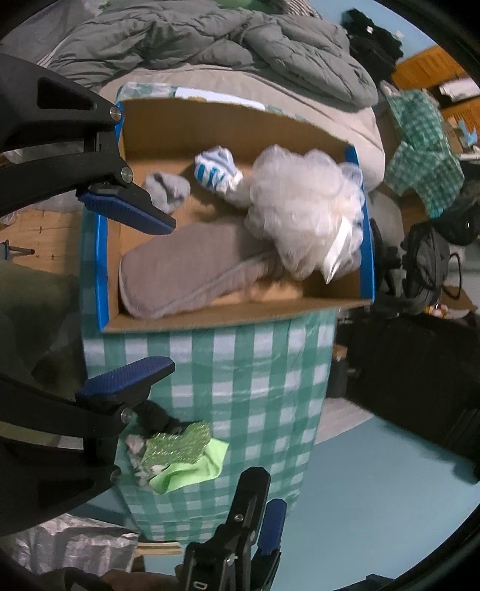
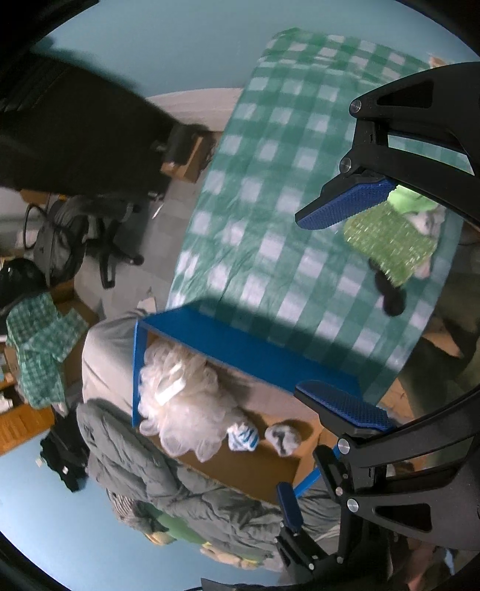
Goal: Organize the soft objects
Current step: 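Move both tools back toward the green scrubber and lime cloth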
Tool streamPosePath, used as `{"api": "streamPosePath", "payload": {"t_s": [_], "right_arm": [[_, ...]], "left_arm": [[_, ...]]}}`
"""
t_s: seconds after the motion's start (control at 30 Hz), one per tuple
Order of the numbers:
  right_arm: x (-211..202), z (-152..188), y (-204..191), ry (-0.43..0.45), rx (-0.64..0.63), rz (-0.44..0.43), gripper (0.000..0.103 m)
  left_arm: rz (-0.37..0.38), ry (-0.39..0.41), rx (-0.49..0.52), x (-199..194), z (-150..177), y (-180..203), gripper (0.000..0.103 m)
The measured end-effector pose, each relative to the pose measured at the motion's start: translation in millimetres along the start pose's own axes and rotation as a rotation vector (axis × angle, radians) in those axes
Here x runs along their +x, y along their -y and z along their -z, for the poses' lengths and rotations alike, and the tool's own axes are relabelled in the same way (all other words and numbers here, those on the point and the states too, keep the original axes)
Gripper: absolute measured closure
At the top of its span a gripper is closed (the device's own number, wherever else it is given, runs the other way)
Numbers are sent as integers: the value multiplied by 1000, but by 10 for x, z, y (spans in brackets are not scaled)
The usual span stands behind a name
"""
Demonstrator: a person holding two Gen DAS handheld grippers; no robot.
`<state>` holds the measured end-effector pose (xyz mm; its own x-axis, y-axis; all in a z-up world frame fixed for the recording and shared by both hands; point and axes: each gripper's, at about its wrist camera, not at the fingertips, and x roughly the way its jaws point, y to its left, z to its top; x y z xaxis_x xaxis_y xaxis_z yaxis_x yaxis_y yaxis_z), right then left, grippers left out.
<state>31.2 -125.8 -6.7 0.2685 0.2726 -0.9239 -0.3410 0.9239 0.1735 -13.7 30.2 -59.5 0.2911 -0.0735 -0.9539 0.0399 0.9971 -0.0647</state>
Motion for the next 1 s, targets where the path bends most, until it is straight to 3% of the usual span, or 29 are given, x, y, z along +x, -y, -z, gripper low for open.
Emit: {"api": "streamPosePath", "payload": {"t_s": [0.87,1.0], "right_arm": [[-159,774,1227,-58,213,108,20],[-120,887,1347,-72,237,111,20]], "left_arm": [[87,-121,226,440,80,1144,30],[103,-139,242,500,62,1277,24]]}}
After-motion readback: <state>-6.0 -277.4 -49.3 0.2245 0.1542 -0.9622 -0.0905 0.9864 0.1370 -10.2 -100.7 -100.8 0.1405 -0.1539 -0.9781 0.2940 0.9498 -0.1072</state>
